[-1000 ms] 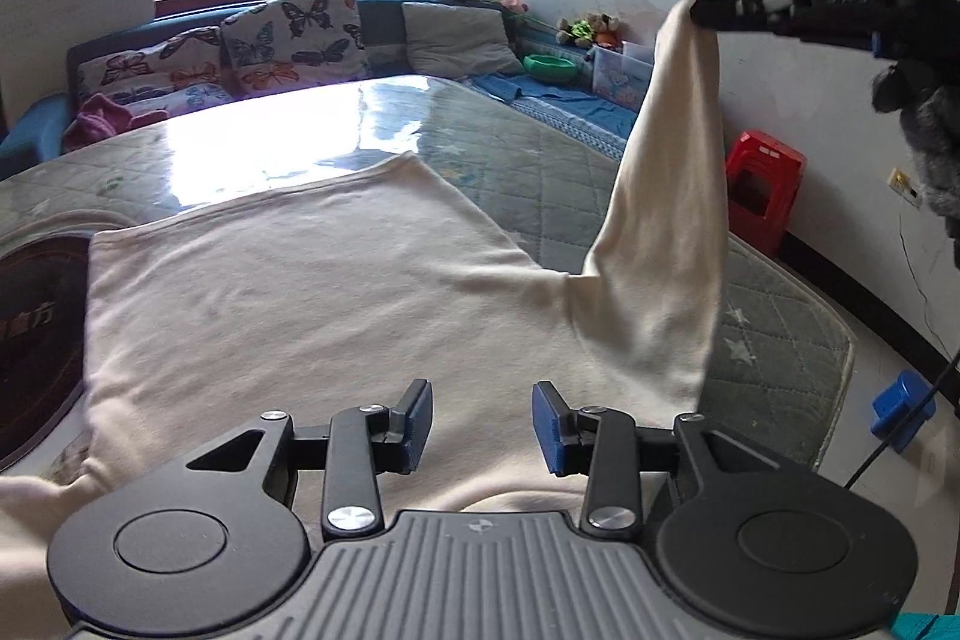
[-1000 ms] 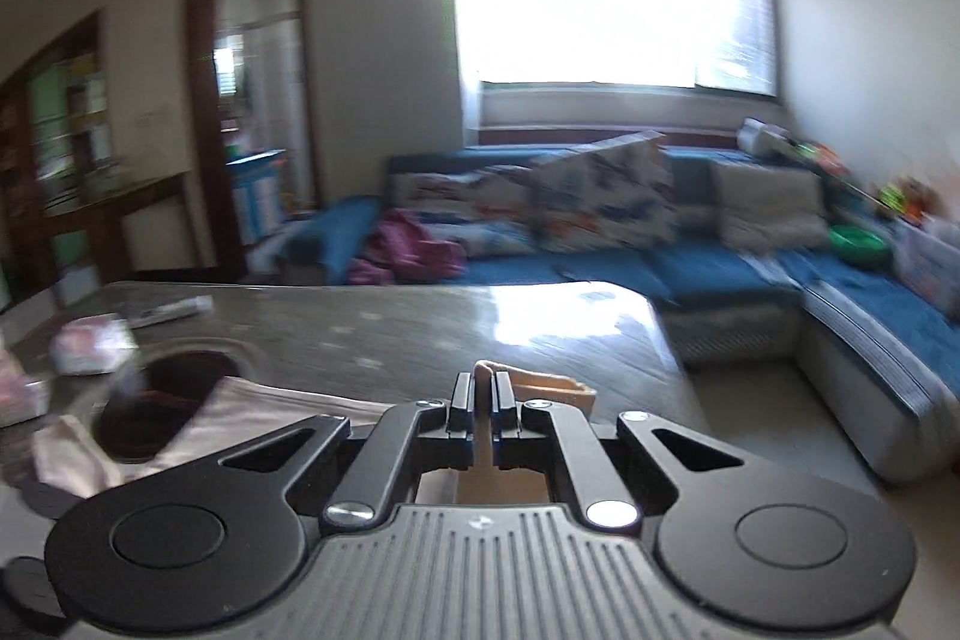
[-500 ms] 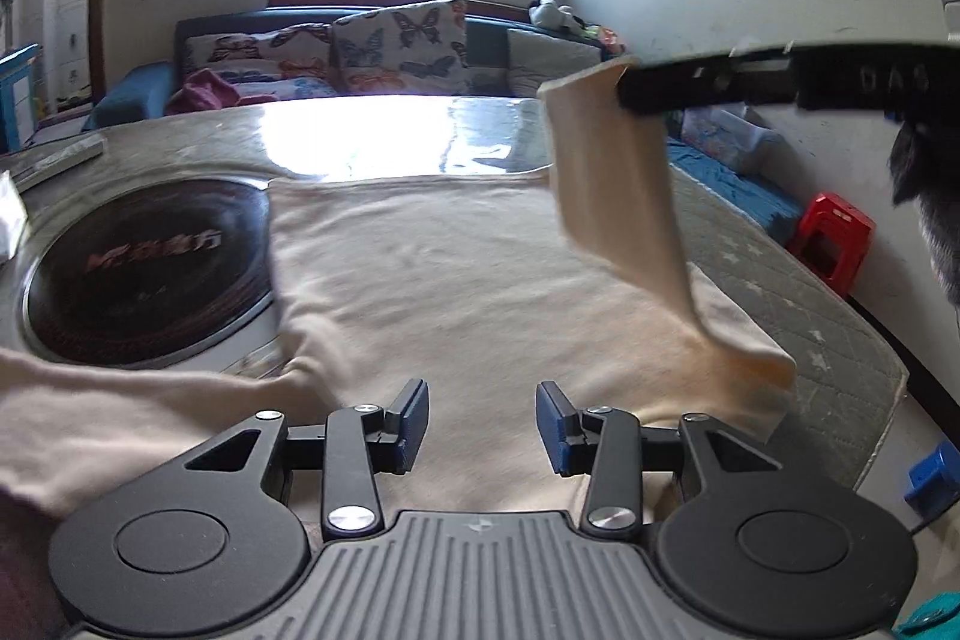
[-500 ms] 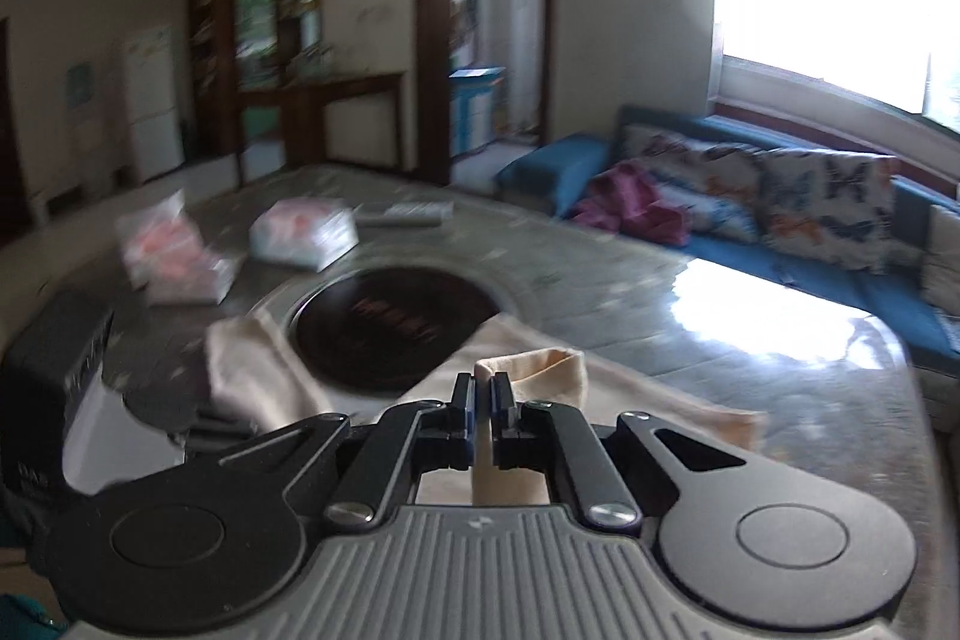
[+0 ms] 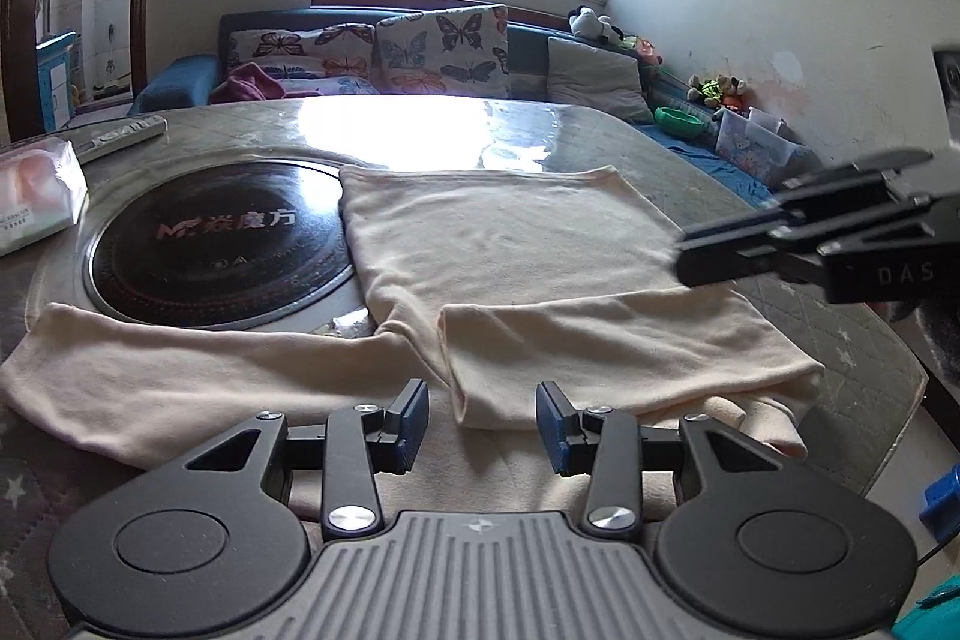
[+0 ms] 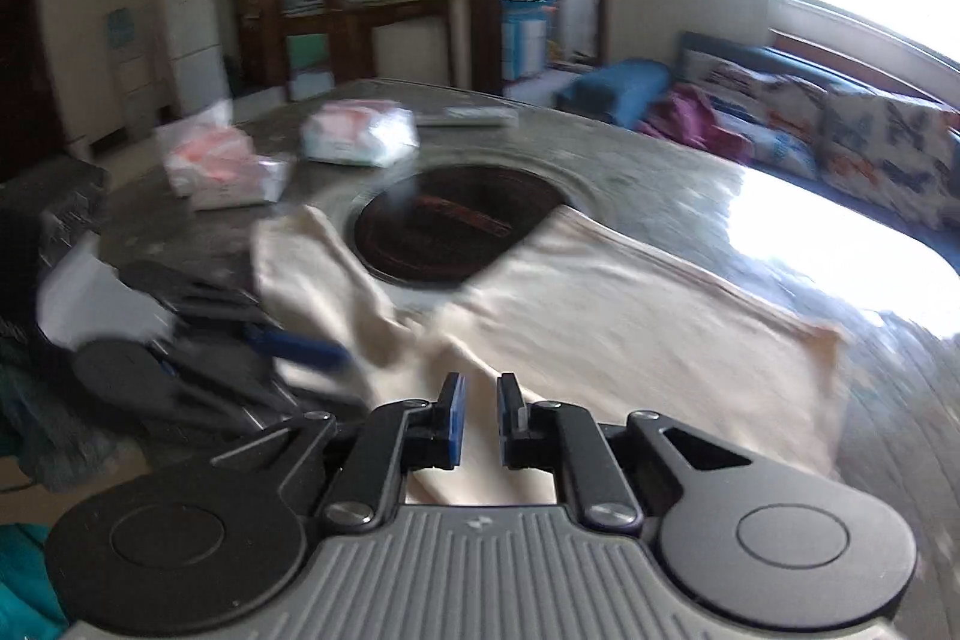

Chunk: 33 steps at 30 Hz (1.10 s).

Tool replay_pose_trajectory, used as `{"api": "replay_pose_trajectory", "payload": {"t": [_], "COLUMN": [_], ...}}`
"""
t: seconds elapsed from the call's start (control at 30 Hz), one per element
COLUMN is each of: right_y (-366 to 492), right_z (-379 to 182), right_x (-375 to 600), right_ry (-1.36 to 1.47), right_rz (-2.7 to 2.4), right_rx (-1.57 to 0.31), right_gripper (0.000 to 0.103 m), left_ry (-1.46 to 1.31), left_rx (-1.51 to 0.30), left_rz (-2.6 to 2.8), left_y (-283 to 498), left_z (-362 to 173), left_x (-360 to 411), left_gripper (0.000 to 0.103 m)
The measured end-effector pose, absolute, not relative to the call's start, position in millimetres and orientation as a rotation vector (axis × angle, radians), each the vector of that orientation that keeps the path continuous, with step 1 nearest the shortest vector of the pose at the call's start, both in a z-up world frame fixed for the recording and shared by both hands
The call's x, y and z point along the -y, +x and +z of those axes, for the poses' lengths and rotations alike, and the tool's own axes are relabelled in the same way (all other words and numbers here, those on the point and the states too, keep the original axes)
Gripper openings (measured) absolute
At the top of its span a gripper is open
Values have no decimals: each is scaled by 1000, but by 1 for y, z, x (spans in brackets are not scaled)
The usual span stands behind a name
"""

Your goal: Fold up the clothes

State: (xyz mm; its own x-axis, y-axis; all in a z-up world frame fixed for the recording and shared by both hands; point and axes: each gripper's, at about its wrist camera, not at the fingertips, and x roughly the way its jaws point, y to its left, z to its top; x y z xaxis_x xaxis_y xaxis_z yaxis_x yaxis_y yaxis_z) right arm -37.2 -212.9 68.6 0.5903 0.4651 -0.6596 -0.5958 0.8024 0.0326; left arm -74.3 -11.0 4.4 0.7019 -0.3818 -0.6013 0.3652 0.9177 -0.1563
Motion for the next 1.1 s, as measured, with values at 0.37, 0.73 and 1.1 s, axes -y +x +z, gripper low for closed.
{"api": "replay_pose_trajectory", "payload": {"t": [0.37,0.73,1.1], "right_y": [-48,-11,-5], "right_z": [17,21,17], "right_x": [311,306,293], "right_ry": [-69,-76,-129], "right_rz": [360,387,427], "right_rx": [-841,-776,-783], "right_gripper": [10,10,10], "left_ry": [-10,-32,-95], "left_rx": [-661,-709,-723], "left_rz": [-509,-490,-397], "left_y": [-57,-31,-33], "left_z": [4,-6,-7], "left_x": [47,61,25], "left_gripper": [39,39,39]}}
